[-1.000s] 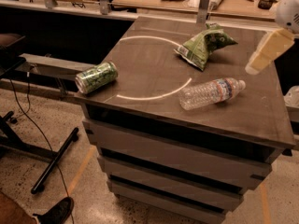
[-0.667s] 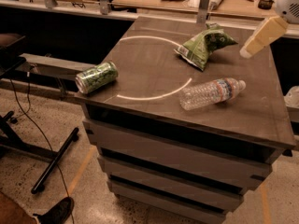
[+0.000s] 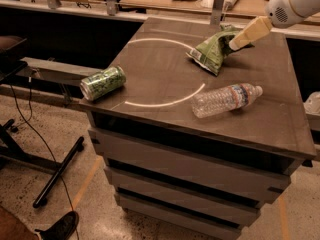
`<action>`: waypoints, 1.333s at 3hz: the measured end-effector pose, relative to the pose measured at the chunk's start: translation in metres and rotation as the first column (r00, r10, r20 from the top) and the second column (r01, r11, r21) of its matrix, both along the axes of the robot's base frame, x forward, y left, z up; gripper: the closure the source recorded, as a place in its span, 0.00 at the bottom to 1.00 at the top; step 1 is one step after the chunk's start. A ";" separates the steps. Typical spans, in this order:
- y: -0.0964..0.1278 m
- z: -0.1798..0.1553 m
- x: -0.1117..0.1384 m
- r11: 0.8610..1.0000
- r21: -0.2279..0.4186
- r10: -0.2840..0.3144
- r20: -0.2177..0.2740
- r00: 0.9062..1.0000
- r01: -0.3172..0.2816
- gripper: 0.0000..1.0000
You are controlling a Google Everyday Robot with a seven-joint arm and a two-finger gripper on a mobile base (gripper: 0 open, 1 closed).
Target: Move green jalapeno chip bag near green can
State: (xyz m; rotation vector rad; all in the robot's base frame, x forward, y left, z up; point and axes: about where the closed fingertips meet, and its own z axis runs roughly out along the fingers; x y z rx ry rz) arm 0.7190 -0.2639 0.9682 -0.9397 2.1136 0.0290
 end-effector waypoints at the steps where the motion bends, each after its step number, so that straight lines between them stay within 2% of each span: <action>1: 0.018 -0.021 0.023 1.000 0.021 0.000 0.001 1.000 0.000 0.00; 2: 0.023 -0.052 0.041 1.000 -0.010 -0.016 -0.010 1.000 0.016 0.17; 3: 0.021 -0.078 0.046 0.999 -0.042 -0.024 -0.026 0.999 0.023 0.40; 4: 0.021 -0.087 0.045 0.998 -0.068 -0.006 -0.026 1.000 0.004 0.64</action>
Offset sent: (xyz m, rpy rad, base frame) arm 0.0596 0.0242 -0.0844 -0.0596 0.0128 -0.0479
